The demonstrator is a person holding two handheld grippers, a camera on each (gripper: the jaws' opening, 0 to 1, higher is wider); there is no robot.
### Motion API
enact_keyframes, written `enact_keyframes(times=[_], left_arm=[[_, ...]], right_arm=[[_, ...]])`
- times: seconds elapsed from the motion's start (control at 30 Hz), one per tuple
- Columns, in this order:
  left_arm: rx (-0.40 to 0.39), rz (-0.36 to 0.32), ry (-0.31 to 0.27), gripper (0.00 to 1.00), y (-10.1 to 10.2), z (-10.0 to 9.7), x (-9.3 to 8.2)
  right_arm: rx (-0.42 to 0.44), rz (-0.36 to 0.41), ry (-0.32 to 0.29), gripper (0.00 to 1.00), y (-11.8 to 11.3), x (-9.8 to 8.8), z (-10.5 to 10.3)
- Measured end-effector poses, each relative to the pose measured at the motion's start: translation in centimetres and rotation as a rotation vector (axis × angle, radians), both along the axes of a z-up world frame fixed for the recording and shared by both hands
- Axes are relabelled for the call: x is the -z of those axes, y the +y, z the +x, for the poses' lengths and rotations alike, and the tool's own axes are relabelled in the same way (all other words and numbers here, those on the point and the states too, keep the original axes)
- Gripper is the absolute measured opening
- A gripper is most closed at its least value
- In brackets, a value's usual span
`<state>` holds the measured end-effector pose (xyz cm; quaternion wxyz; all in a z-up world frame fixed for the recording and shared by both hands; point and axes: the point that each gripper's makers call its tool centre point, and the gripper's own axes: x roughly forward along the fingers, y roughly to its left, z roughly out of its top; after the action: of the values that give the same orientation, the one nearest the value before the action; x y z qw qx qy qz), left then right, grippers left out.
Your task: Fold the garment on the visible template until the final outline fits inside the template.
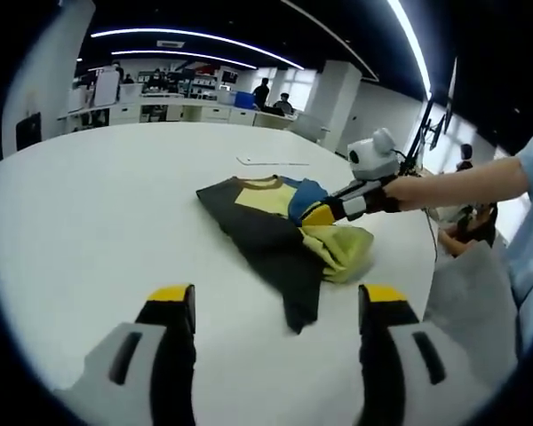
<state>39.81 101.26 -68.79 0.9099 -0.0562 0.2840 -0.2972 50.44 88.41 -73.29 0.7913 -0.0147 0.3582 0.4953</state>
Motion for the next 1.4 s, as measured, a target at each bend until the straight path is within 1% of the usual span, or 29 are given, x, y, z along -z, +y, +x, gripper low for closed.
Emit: enact_keyframes(times=[0.1,0.17,0.23,0.3,0.37,0.47,0.6,0.67,0.77,0.83,0.87,0.97,1.03,1.13,1.3,1.4], left_arm=[[-0.001,-0.001,0.000,0.72,0.0,0.0,0.0],[-0.002,-0.003,-0.001,0.72,0.0,-0.1,-0.1],[-0.001,-0.004,-0.003,0.72,-0.1,0.0,-0.1],[0.000,-0.005,-0.004,0.72,-0.2,0.0,-0.1],[0.002,-0.007,-0.004,0.72,-0.3,0.0,-0.1],[0.005,-0.008,-0.005,0.72,-0.4,0.0,-0.1],[0.008,-0.013,-0.006,0.72,-0.6,-0.1,-0.1],[0.008,-0.015,-0.005,0.72,-0.7,-0.2,-0.1],[0.010,-0.017,-0.006,0.72,-0.9,-0.2,0.0],[0.011,-0.019,-0.005,0.72,-0.9,-0.2,0.0],[0.012,-0.019,-0.006,0.72,-1.0,-0.3,0.0],[0.013,-0.023,-0.005,0.72,-1.1,-0.3,0.0],[0.013,-0.024,-0.004,0.72,-1.1,-0.4,0.1],[0.013,-0.026,-0.003,0.72,-1.2,-0.4,0.1],[0.011,-0.031,-0.004,0.72,-1.2,-0.4,0.0],[0.010,-0.031,-0.005,0.72,-1.2,-0.4,-0.1]], right_arm=[[-0.026,0.029,-0.050,0.25,-0.6,-1.3,-0.4],[-0.037,0.032,-0.080,0.31,-1.2,-2.0,-0.7],[-0.043,0.037,-0.109,0.34,-1.9,-2.7,-1.0],[-0.051,0.035,-0.127,0.38,-2.5,-3.0,-1.2],[-0.053,0.017,-0.154,0.43,-3.4,-3.1,-1.3],[-0.053,-0.018,-0.209,0.51,-4.9,-3.3,-1.3],[-0.041,-0.012,-0.244,0.61,-6.0,-4.0,-1.6],[-0.042,-0.043,-0.262,0.64,-6.9,-3.8,-1.8],[-0.055,-0.059,-0.284,0.65,-7.6,-3.8,-2.3],[-0.058,-0.089,-0.292,0.65,-8.2,-3.5,-2.5],[-0.066,-0.092,-0.310,0.66,-8.3,-3.6,-2.7],[-0.084,-0.117,-0.337,0.65,-8.6,-3.5,-3.4],[-0.096,-0.151,-0.357,0.64,-9.0,-3.0,-3.7],[-0.113,-0.168,-0.362,0.63,-8.9,-2.4,-4.5],[-0.112,-0.191,-0.371,0.58,-9.2,-1.6,-4.8],[-0.105,-0.193,-0.360,0.57,-9.2,-1.3,-4.9]])
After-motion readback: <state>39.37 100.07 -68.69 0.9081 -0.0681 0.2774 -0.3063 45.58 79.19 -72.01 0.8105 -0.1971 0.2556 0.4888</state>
